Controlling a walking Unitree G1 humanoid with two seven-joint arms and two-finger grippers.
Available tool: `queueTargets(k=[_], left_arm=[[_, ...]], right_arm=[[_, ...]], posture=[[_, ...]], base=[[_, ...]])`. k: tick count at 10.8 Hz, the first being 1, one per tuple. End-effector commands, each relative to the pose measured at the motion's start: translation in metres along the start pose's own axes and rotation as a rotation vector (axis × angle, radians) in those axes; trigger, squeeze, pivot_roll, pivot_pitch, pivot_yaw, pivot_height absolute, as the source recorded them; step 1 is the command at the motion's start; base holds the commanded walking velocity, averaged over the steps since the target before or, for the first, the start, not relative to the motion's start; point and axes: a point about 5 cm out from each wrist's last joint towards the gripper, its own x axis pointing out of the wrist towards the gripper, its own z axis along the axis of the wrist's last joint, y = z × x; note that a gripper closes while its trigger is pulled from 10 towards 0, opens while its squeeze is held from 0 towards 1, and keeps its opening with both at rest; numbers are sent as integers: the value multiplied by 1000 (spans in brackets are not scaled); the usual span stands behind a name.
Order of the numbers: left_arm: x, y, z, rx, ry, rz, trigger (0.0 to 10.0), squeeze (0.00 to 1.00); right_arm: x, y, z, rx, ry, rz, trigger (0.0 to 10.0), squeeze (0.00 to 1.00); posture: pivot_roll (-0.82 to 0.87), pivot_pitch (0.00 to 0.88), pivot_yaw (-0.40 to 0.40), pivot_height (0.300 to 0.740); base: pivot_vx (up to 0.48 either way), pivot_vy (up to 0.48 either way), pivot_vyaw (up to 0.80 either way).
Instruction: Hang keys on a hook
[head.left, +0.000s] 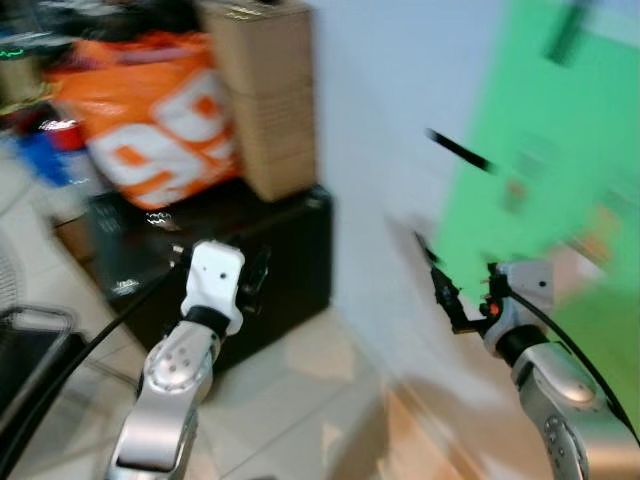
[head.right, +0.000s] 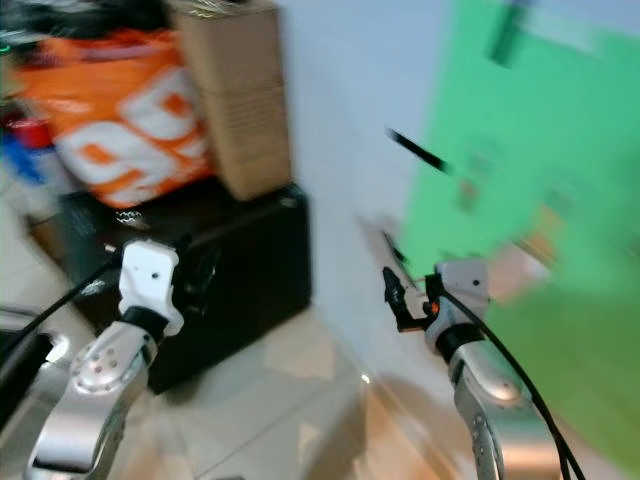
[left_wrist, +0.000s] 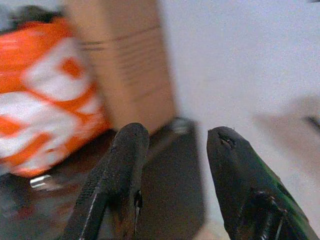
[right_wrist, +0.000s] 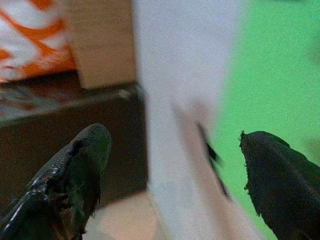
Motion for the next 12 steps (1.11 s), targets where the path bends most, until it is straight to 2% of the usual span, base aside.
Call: queueTargets(k=[1,8,10,12], left_arm=[[-3,10,-3,18,13,36,10000,0],[0,11,1,33,-1,31,10000,0],[-1,12,1,35,0,32,10000,0],[-2,12,1,36,2,32,10000,0]], right_arm=[[3,10,4,7,-28,53,10000,0],[4,15,2,5,-36,52,10000,0],[4,17,0,10,-28,34,10000,0],[5,11,-2,32,-18,-10,10000,0]], posture=[[-35,0,30,740],[-34,0,36,740],[-26,0,37,740],[-28,0,36,740]], base=[[315,0,800],[312,0,767],[317,0,0],[315,0,0]])
